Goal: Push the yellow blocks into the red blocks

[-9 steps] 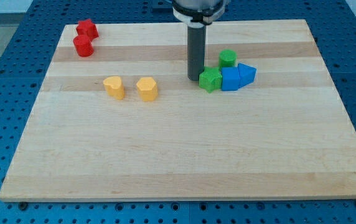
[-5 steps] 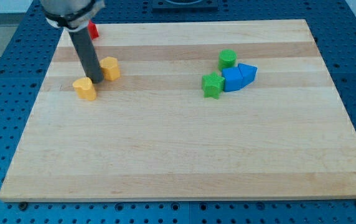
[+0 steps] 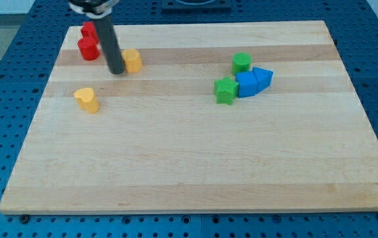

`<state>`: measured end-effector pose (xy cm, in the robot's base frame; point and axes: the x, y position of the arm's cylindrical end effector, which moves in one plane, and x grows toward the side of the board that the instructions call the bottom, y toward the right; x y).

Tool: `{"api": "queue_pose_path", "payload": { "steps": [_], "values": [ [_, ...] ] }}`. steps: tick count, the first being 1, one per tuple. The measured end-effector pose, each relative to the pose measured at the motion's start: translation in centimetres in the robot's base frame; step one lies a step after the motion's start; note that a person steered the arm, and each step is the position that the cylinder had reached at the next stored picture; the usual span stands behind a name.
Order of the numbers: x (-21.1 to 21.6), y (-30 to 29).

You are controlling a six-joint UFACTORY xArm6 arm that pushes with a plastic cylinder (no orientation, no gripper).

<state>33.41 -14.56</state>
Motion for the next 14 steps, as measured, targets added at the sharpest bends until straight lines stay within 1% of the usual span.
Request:
{"api": "queue_pose_path", "payload": {
  "steps": [1,2,3,4,5,6,7,8,9,10,11,12,13,14],
  "values": [
    [0.0,4.3],
    [-2.0,4.5],
    [-3.8,2.1],
    [-5.4,7.4],
    [-7.6,7.1],
    [-8.1,-2.1],
    [-5.0,1.8],
    [5.2,1.8],
    [13.8,-0.7],
    [8.9,-7.3],
    [5.2,-4.3],
    [0.5,-5.0],
    [3.5,-4.9],
    [5.7,-3.9]
  ]
}}
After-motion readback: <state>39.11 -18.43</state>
